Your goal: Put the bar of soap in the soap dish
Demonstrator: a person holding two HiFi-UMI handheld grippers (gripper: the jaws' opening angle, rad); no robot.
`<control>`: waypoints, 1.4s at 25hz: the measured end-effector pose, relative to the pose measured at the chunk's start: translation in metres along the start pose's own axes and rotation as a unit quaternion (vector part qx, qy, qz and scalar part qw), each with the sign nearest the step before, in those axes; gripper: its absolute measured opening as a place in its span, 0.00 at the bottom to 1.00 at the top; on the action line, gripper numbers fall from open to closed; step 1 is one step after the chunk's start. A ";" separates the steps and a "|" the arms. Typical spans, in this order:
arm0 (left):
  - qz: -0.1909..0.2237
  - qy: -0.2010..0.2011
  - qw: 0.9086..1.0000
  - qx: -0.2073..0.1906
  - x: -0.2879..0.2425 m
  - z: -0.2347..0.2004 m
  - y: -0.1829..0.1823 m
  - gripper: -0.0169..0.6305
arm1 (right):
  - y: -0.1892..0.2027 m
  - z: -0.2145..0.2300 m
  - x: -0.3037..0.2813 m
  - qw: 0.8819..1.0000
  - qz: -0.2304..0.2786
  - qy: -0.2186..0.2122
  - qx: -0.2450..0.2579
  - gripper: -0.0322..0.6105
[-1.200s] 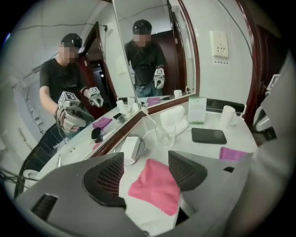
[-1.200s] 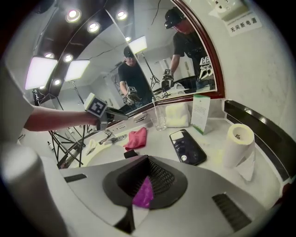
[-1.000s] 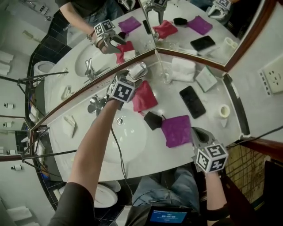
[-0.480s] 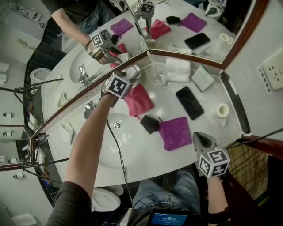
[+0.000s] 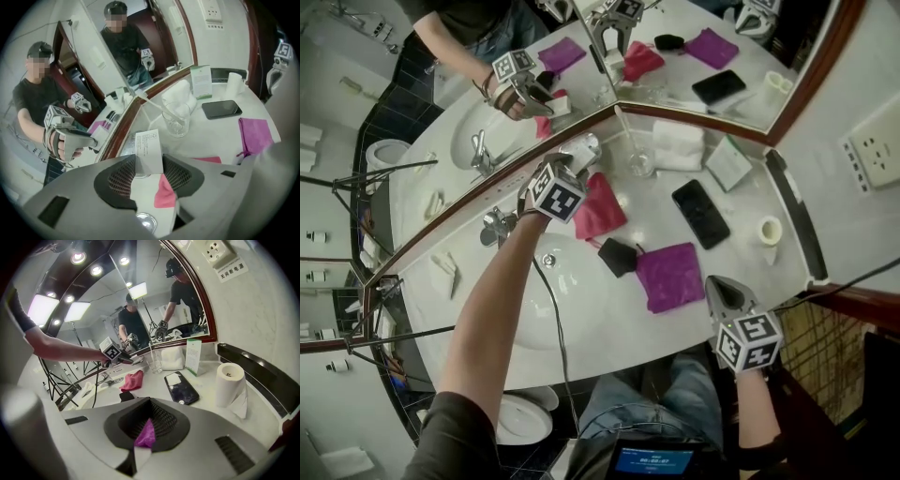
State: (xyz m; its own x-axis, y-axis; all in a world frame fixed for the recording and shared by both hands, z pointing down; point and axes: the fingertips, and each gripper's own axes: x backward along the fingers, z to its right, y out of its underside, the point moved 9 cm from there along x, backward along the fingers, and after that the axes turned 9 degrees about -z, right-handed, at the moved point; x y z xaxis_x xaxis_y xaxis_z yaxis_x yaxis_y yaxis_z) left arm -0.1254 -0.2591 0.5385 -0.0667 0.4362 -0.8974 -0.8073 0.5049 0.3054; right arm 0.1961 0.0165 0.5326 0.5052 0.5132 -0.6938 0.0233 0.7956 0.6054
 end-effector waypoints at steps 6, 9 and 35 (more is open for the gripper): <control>0.022 -0.056 0.996 -0.067 0.030 0.040 -0.009 0.32 | -0.002 -0.014 0.006 1.000 0.002 -0.003 0.004 0.08; 0.030 -0.085 0.988 -0.123 0.044 0.072 -0.017 0.32 | -0.004 -0.021 0.012 1.000 0.005 -0.003 0.006 0.08; -0.041 -0.025 0.978 -0.205 -0.032 0.225 -0.012 0.33 | 0.000 0.010 0.067 0.998 0.027 0.044 -0.019 0.08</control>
State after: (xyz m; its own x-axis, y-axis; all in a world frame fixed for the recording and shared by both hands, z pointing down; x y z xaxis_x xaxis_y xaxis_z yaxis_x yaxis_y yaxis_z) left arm 0.0186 -0.1111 0.6349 0.0282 0.4485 -0.8934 -0.9765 0.2036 0.0713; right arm 0.2386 0.0481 0.4899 0.4266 0.5811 -0.6931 -0.0352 0.7764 0.6293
